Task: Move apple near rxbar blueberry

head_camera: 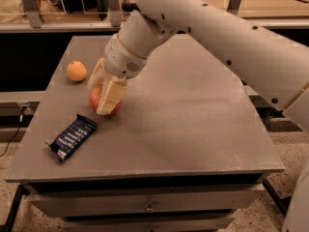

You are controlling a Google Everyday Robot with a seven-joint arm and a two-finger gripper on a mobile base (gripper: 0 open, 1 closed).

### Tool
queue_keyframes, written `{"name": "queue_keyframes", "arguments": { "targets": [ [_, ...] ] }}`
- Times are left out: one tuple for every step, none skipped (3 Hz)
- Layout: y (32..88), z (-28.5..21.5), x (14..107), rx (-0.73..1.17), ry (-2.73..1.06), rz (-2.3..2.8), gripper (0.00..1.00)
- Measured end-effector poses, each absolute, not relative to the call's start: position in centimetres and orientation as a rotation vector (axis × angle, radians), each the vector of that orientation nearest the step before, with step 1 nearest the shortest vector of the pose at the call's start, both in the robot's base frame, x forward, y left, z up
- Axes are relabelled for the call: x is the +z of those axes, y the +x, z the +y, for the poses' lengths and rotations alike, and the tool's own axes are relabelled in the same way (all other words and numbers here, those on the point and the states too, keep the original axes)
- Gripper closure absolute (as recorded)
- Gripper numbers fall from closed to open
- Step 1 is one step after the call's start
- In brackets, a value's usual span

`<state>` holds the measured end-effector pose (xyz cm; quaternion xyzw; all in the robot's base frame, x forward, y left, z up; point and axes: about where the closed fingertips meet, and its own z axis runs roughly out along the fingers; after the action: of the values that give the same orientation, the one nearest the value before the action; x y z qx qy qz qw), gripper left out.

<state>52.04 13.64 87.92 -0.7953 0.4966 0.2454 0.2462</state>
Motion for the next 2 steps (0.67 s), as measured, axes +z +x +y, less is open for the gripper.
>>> {"name": "queue_keyframes", "arguments": {
  "targets": [
    [51.98, 13.72, 87.92, 0.671, -2.17, 1.355, 0.57],
    [51.9, 13.87, 87.85, 0.673, -2.173, 1.352, 0.34]
  ]
}}
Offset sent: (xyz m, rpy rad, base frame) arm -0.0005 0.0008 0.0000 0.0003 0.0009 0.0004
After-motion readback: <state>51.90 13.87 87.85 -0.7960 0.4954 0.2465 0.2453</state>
